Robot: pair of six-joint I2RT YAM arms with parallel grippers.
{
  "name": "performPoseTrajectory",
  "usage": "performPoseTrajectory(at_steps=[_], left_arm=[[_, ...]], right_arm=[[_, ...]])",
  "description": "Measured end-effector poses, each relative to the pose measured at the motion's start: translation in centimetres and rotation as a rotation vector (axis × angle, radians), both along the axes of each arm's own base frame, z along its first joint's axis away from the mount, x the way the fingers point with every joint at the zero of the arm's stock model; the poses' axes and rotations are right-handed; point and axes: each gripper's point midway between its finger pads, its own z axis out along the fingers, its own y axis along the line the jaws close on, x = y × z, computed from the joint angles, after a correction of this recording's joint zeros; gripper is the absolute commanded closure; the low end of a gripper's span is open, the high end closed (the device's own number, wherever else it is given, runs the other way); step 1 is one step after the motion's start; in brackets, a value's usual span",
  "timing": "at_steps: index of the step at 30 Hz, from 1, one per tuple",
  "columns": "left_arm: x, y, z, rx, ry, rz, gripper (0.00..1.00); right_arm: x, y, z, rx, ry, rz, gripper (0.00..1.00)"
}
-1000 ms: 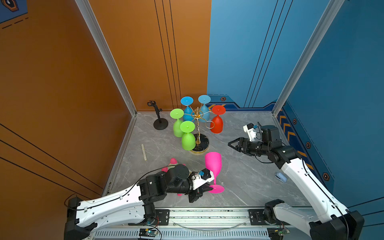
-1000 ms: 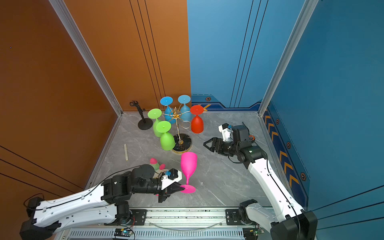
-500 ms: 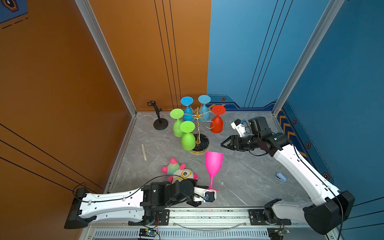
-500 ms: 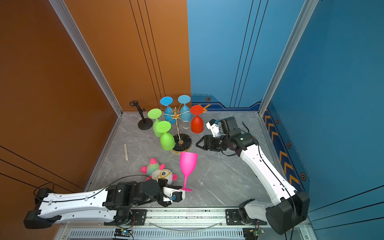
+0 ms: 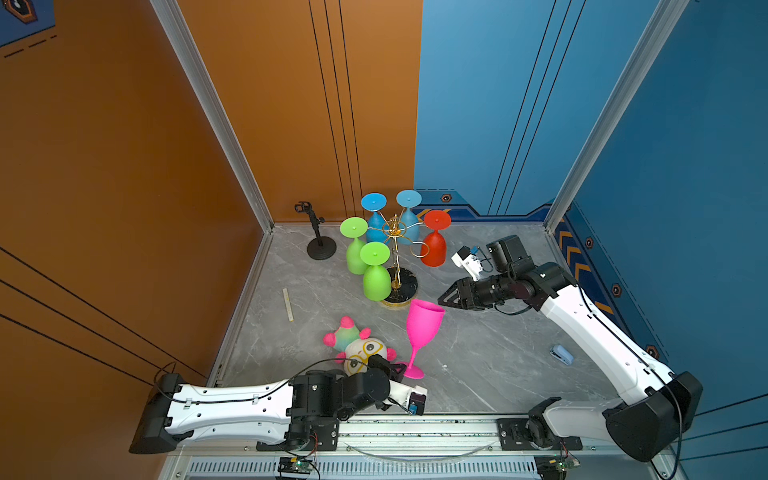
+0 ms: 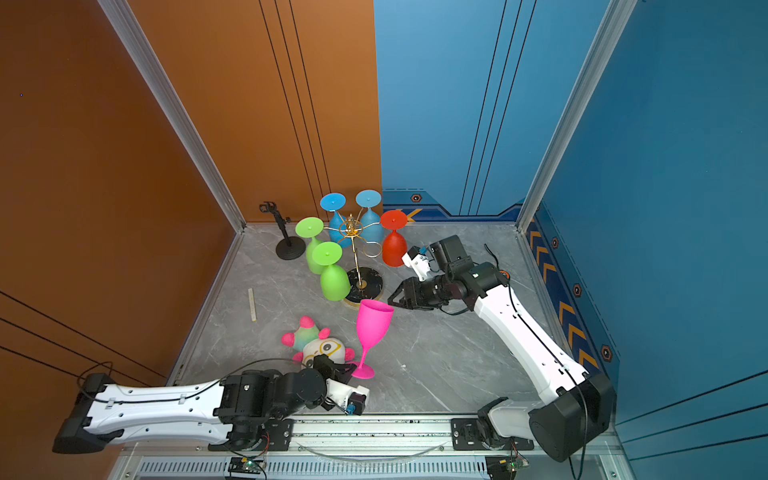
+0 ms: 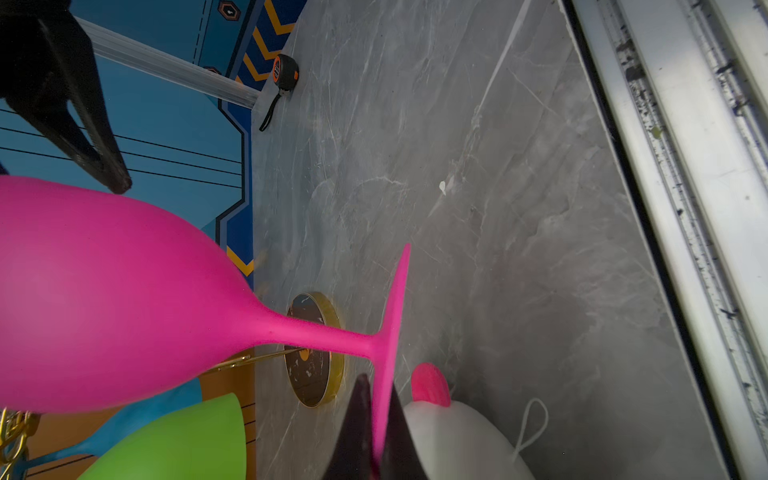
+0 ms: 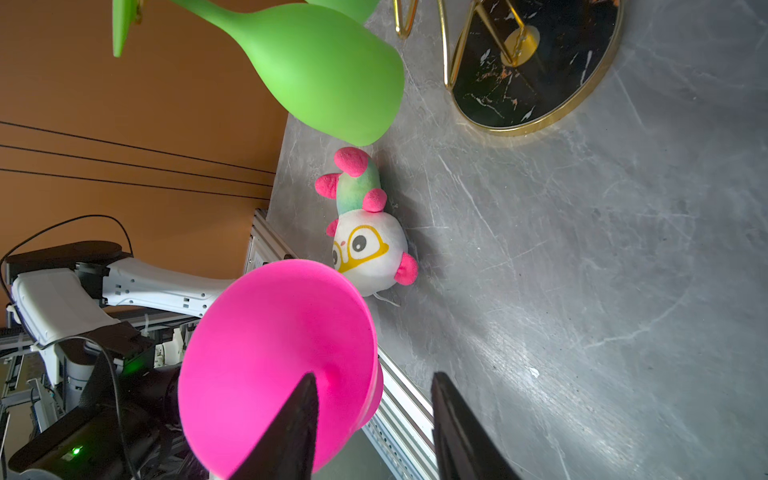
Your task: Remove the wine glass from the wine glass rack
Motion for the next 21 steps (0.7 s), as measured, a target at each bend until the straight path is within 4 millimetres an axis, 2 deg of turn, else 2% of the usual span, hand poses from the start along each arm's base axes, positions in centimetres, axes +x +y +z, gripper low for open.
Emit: performPoseTrajectory(at_steps=[9,15,18,21], left_arm=[[1.2,0.0,-0.4,0.067,-0.196,-0.03,1.0],[1.7,0.0,-0.1,0.104,-0.291,-0.048,1.0],[1.9,0.1,-0.1,0.123,-0.318,-0.049,1.0],[2.0,0.2,-0.2,0.133,-0.333,-0.051,0.95]], right_arm=[[-0.8,0.6,-1.3,-0.031,0.056,0.049,0.68],[-0.9,0.6,-0.9,-0.032,0.049,0.063,0.89],[-0.9,0.8,-0.6,-0.024,0.04,0.073,0.95],[-1.0,0.7,-0.7,-0.033,0.037,0.076,0.99]])
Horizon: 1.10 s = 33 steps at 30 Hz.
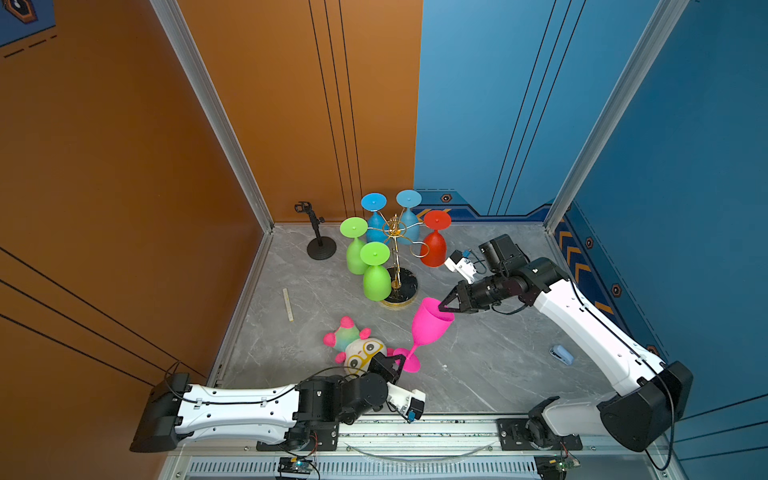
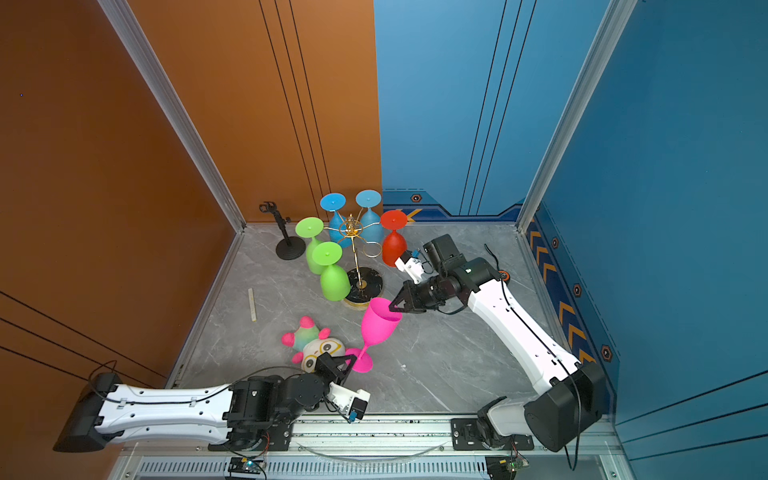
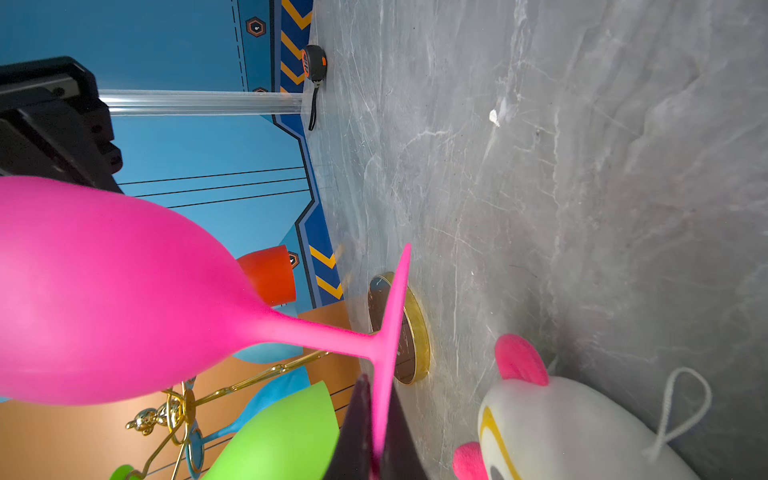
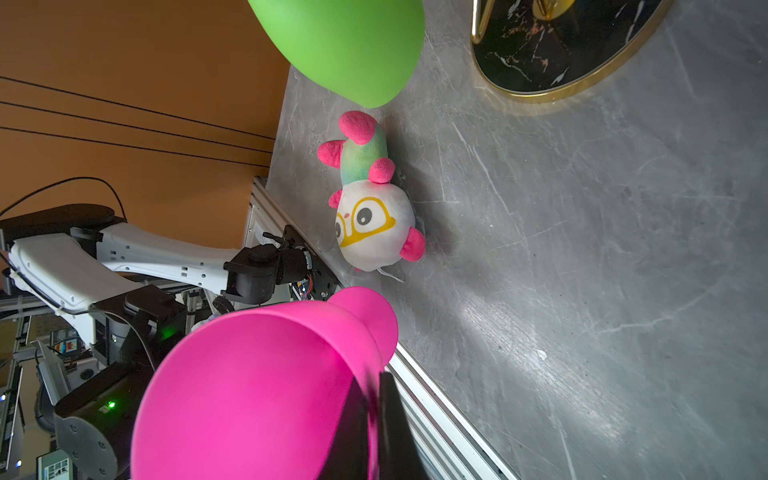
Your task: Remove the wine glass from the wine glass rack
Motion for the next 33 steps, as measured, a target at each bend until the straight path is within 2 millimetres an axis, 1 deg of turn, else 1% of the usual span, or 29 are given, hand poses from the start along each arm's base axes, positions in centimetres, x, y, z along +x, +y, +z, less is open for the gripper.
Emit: performPoseTrajectory(at_steps=[2,9,11,13,17,21,23,27,30,33], left_arm=[[0.0,0.0,-0.1,0.004,-0.006,-0.002,0.92],[0.2,0.1,0.1,0.007,-0.031,-0.001,0.78],[0.2,0.1,0.1,0.015,-0.037,-0.004,0.64],[0.2,0.1,0.0,0.02,-0.039,-0.006,0.54],[0.2,0.1,0.0,0.015,-0.034,-0.003,0.45],[0.2,0.1,0.0,-0.005,-0.018,0.008,0.38],[0.2,0.1,0.0,-0.028,0.0,0.019,0.35],[0.2,-0.1,0.7,-0.127,0.061,0.058,0.29],[0.3,-0.6,2.3,-0.269,0.126,0.098,0.26],[0.7,-1.1,5.2,-0.437,0.191,0.157,0.18]], right_arm=[[0.0,-0.1,-0.1,-0.005,-0.003,0.0,1.0],[0.0,-0.4,-0.3,-0.018,0.006,-0.007,1.0],[0.1,-0.5,-0.4,-0.02,0.007,-0.011,1.0],[0.3,-0.6,-0.4,-0.022,0.006,-0.018,1.0],[1.0,-1.4,-0.3,-0.028,-0.001,-0.052,1.0],[2.2,-3.1,0.0,-0.048,-0.028,-0.117,1.0],[2.8,-4.2,0.4,-0.071,-0.054,-0.16,1.0],[4.3,-6.4,1.5,-0.155,-0.151,-0.233,1.0],[5.9,-8.3,2.2,-0.244,-0.236,-0.298,1.0],[7.3,-10.5,2.1,-0.339,-0.282,-0.364,1.0]])
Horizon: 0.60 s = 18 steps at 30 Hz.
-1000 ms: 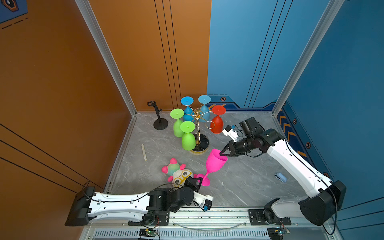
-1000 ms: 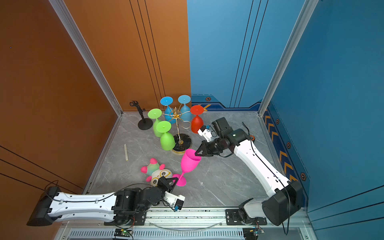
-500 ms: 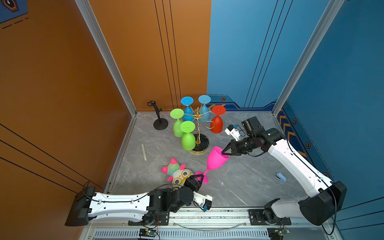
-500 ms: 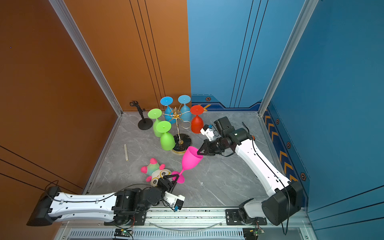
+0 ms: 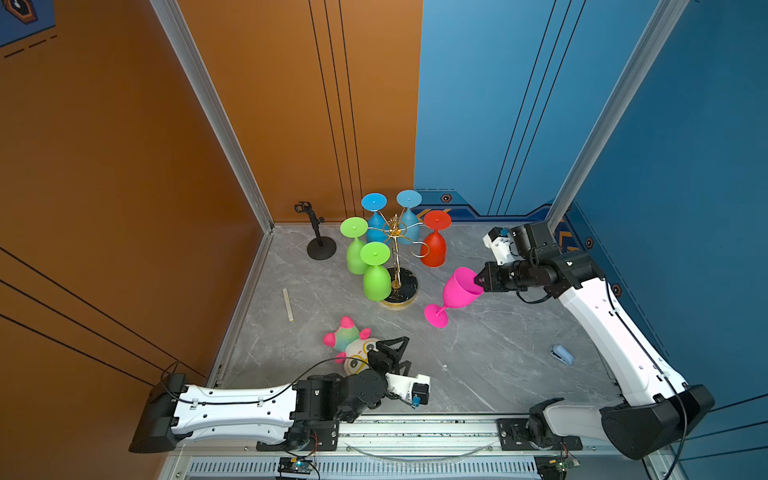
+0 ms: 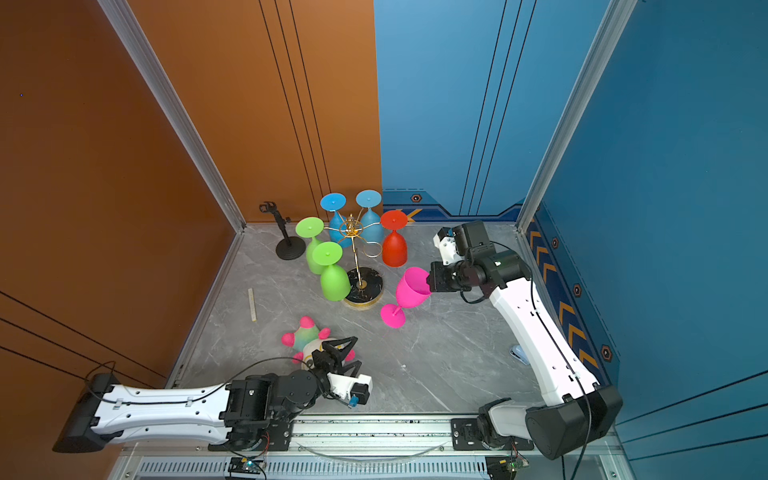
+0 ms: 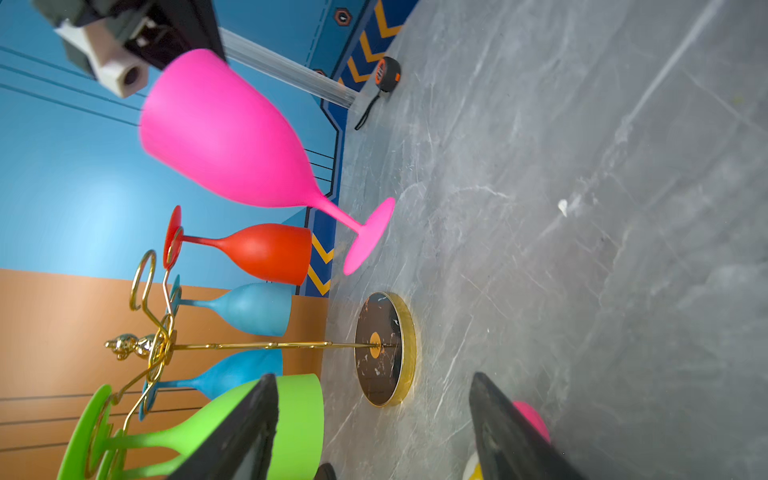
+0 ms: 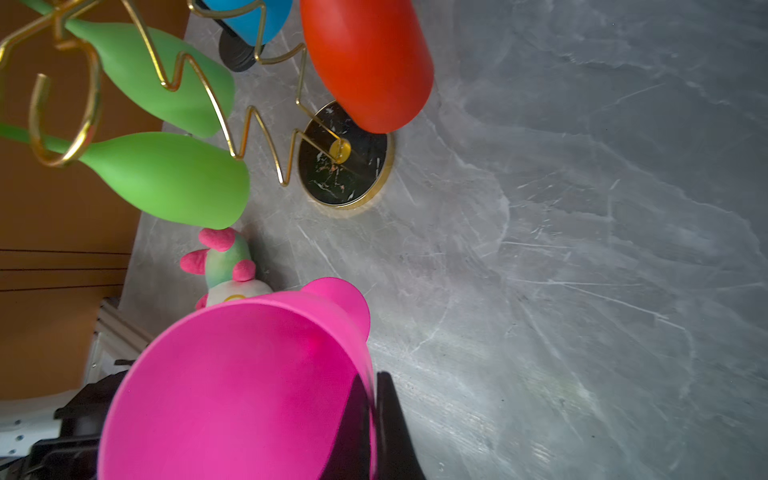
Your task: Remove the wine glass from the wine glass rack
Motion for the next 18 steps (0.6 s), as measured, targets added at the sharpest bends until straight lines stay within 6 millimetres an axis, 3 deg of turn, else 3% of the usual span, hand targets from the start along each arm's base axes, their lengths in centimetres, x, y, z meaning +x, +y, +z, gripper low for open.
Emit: performPoseTrajectory(at_steps=[6,11,18], left_arm=[[1.6,0.8,4.4,-0.236,0.096,0.163,0.15],[3.2,2.7,5.4,-0.323,0.191,0.287,0.07],[5.4,7.8,5.9,-0.458,0.283,0.474,0.06]], right_arm=[[3.5,-3.4,-0.9,-0.139,-0.012,-0.115,1.0],[6.8,-4.3,-1.6,-0.22,-0.007,-0.152,1.0],[12.0,-5.4,-2.6,-0.282,-0.011,-0.212,1.0]])
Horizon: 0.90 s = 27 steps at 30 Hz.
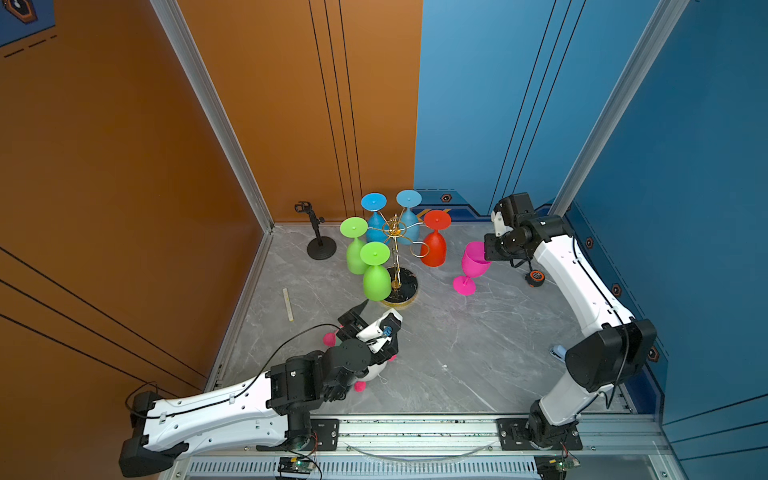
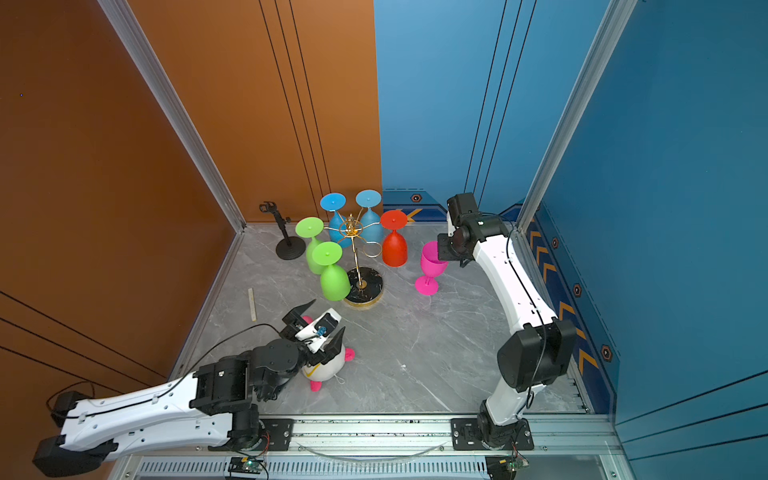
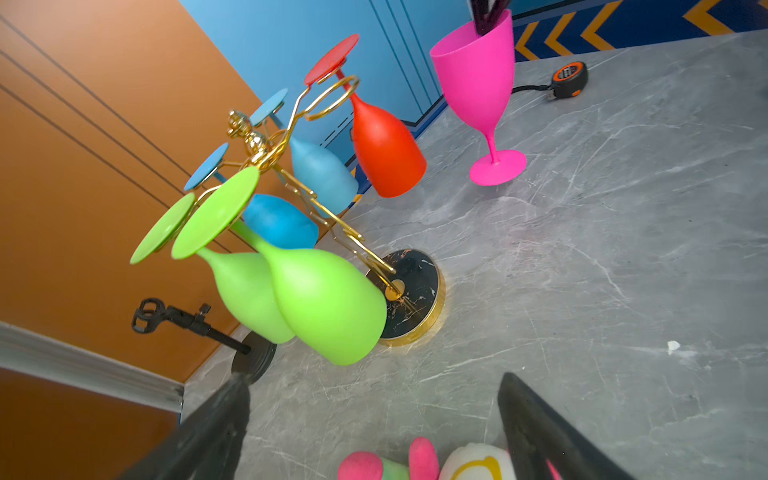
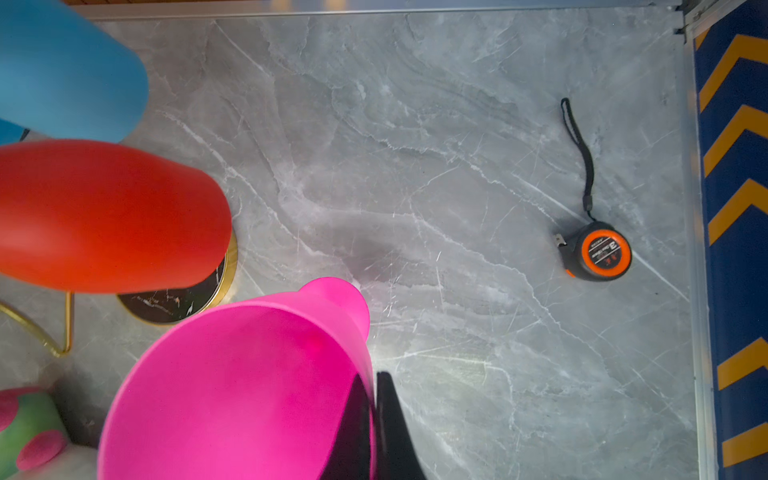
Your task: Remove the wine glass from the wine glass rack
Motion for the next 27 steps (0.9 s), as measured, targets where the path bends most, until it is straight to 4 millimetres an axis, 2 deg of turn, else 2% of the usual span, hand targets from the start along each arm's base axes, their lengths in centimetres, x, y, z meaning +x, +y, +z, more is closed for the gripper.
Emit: performPoseTrajectory(at_steps=[5,12,19,27], left_arm=[[1.2,4.0,-0.4,-0.076,0.069,0.14,0.06],[1.8,7.3,-1.9,-0.118,0.155,0.266,0.05],[1.8,9.0,-2.5,-0.185,0.209,0.317,0.04],[1.8,9.1,-3.1,-0.204,0.249,0.321,0.04]], right_arm=[[3.9,-0.4,-1.4,-0.043,-0.012,-0.019,1.0],[8.3,0.4,-3.0,-0.049,-0.028,-0.017,1.0],[10.9,1.4,-4.3,-0.052,-0.038,-0.004,1.0],[12.0,2.8,-6.7,-0.058,-0.007,0.018,1.0]])
